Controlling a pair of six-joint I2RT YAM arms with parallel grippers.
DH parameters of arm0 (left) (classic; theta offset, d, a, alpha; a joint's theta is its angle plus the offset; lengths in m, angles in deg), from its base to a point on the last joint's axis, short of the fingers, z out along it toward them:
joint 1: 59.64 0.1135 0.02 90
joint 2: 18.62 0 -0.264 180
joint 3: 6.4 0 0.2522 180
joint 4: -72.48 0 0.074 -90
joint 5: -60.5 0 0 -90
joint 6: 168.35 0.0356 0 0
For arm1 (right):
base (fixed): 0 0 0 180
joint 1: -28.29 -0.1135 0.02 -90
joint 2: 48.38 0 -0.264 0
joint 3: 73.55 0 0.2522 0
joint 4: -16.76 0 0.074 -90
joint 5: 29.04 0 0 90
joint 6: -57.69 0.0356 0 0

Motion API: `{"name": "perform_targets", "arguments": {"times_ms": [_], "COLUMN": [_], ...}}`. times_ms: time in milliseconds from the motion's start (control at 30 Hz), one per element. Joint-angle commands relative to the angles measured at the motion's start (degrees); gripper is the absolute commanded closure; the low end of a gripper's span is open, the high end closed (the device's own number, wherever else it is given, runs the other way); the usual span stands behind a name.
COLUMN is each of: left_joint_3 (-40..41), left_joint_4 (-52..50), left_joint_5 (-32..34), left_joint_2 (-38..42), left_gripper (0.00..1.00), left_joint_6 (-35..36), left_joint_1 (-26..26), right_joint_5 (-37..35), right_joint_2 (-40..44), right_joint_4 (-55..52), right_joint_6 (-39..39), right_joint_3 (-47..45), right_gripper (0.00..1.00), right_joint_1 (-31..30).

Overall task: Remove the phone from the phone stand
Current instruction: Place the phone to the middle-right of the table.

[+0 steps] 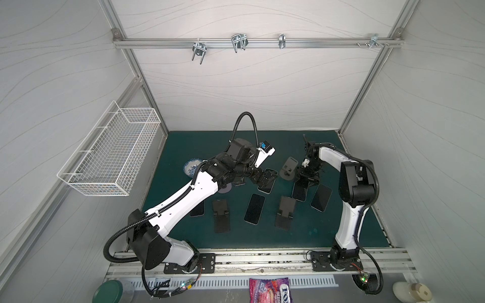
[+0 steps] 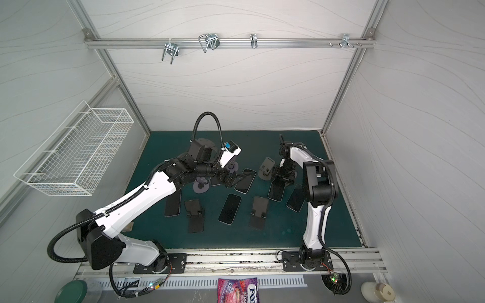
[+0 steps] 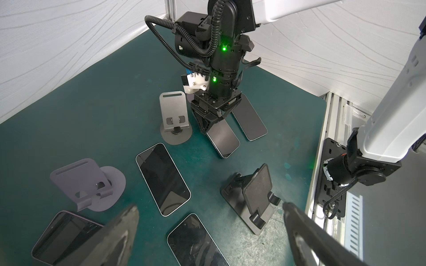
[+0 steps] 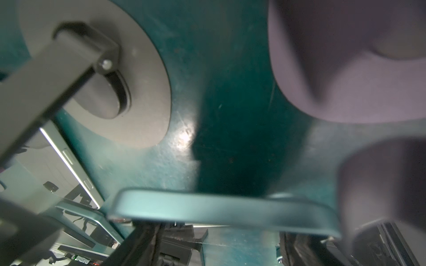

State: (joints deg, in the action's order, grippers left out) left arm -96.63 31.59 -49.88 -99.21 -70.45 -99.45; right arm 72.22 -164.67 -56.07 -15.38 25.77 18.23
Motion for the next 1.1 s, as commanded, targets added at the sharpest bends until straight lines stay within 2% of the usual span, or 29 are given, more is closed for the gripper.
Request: {"name": "perform_targets", "arguments": {"times_ms": [0,633,733,1067], "left_joint_3": [-0.75,-0.88,-0.75,-1.14], "left_joint_4": [0.11,0.34,0.31,0.06], "left_joint_5": [0.32,0.35,0.51,0.97], "left_joint_2": [1.32,1.27,1.66,1.67], "left_gripper": [0.01,0.01,0.01,0.01], "left_joint_6": [0.62,0.49,0.67,1.23], "left_joint_1": [-0.26,-0.26,-0.25,-0.22], "right_joint_5": [0.97,-0.69,-1.16,-0.64], "right_joint_2": [-1.77,-3.77,-3.30,-3.19], "right_joint_4": [-2.67,-2.64,-2.45,-3.30], "right_joint_6": [-0.75,0.24,0.49,1.00], "right_joint_3": [1.05,1.21,1.12,3.29], "right_gripper": [0.28,0.22,0.18,0.18], "right_joint_1": [-0.63,-1.50,-1.56,-1.80]}}
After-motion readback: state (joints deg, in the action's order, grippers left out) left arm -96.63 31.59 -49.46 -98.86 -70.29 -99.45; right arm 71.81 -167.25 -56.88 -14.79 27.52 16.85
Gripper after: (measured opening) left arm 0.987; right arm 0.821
